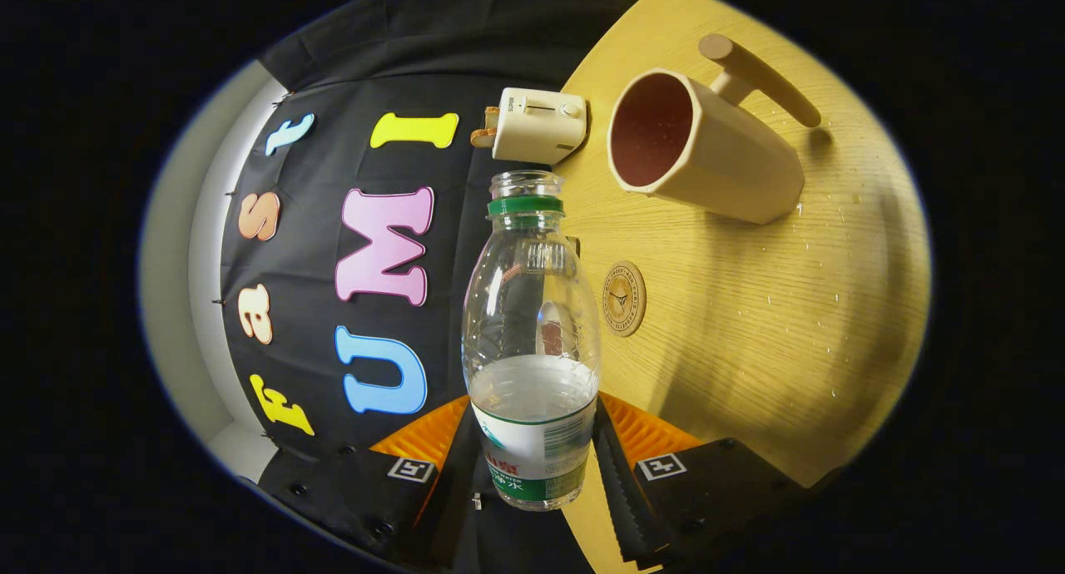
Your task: Take the bottle from table, then pour the juice into the cup, finally place the bottle on the coaster
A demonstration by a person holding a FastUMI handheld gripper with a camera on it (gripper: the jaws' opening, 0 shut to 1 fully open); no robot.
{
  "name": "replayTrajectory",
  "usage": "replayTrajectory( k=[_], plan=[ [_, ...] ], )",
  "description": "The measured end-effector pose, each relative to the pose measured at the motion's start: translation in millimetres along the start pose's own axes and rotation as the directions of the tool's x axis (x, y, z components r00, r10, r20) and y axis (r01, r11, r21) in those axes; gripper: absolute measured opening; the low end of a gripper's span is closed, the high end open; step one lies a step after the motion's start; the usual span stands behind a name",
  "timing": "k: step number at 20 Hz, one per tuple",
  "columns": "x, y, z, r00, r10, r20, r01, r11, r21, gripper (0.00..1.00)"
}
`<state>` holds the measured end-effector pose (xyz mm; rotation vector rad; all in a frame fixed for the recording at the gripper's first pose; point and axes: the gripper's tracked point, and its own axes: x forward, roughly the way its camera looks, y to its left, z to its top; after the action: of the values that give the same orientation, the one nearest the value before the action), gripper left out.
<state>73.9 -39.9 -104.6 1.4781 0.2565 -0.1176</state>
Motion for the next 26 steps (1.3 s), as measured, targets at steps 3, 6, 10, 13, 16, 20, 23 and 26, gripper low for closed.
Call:
replayTrajectory(
  k=[3, 6, 10, 13, 16, 20, 23, 26],
  plan=[
    [1.8, 1.6, 3.4, 1.000, 0.002, 0.012, -0.002, 1.000, 0.029, 0.73],
    [2.6, 0.5, 1.9, 1.000, -0.001, 0.009, 0.000, 0.999, 0.040, 0.73],
    [-1.7, 3.1, 3.5, 1.000, 0.000, 0.025, -0.002, 0.997, 0.075, 0.73],
    [-0.1, 4.0, 2.8, 1.000, -0.004, 0.025, 0.002, 0.996, 0.086, 0.73],
    [-2.2, 4.0, 4.6, 1.000, -0.002, 0.028, -0.001, 0.995, 0.098, 0.73],
    [-1.7, 4.2, 7.4, 0.999, 0.000, 0.039, -0.005, 0.991, 0.132, 0.73],
    [-1.0, 3.5, 7.8, 0.999, -0.001, 0.038, -0.004, 0.990, 0.142, 0.73],
    [-2.1, 3.9, 6.4, 0.999, -0.001, 0.032, -0.005, 0.987, 0.161, 0.73]
  ],
)
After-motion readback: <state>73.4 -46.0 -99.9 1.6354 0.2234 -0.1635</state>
